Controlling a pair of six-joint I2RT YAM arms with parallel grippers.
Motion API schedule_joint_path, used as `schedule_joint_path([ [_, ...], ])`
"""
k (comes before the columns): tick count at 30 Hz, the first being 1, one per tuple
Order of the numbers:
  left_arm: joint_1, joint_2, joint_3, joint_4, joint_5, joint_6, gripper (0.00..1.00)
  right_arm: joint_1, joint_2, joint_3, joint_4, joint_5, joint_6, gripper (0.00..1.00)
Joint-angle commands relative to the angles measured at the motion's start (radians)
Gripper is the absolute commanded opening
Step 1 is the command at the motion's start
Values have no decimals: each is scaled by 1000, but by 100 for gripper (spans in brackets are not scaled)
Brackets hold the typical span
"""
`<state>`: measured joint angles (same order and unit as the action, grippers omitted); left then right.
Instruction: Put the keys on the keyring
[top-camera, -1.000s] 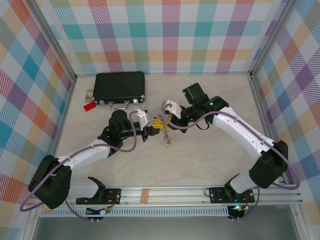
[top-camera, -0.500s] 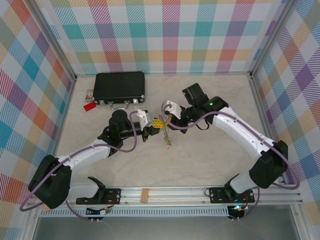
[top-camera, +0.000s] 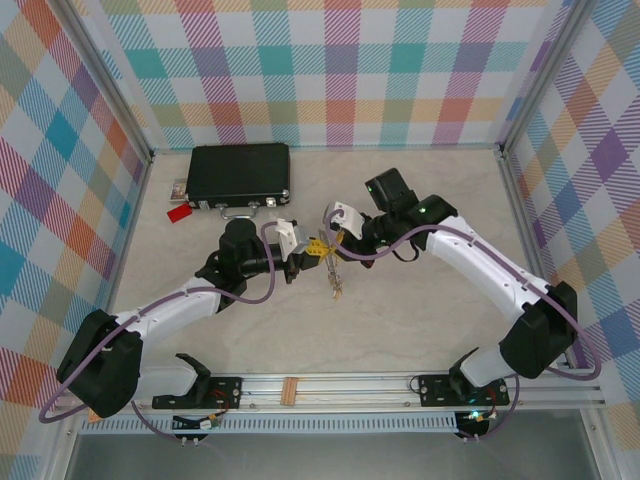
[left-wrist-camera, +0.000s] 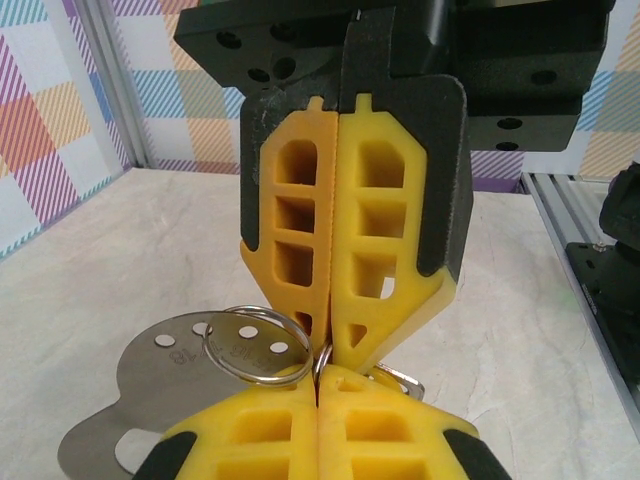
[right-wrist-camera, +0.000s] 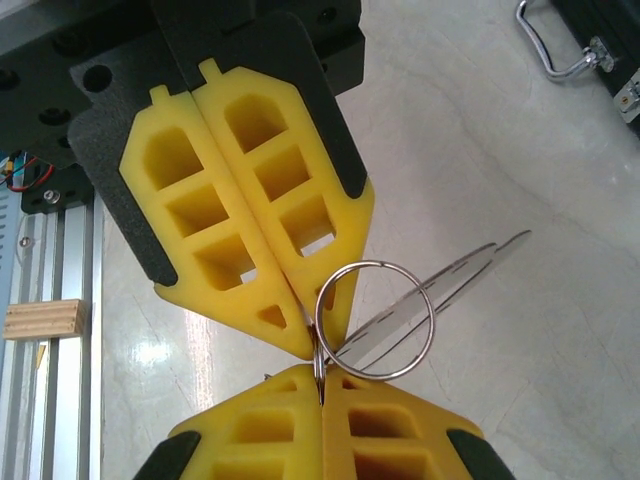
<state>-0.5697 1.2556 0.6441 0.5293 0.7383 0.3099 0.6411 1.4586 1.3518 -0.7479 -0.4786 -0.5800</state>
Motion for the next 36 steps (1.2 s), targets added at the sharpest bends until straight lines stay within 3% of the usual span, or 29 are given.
schedule_joint_path([
  [1, -21, -15, -12, 105, 0, -23, 0, 4, -58, -35, 77, -10, 48, 12],
  [3, -20, -21, -18, 132, -5, -39, 0, -5, -93, -73, 122, 7, 82, 22],
  [7, -20, -25, -33, 229, -19, -94, 0, -44, -175, -148, 226, -2, 165, 30],
  [13, -20, -2, -65, 459, -52, -210, 0, -142, -295, -281, 428, -75, 362, 32],
  [21, -21, 70, -70, 748, -91, -356, 0, -216, -342, -414, 748, -287, 678, 35],
  [29, -21, 95, -43, 784, -96, -391, 0, -252, -296, -450, 1038, -423, 911, 34],
  [36, -24, 95, -32, 787, -89, -406, 0, -254, -240, -436, 1088, -472, 954, 34],
])
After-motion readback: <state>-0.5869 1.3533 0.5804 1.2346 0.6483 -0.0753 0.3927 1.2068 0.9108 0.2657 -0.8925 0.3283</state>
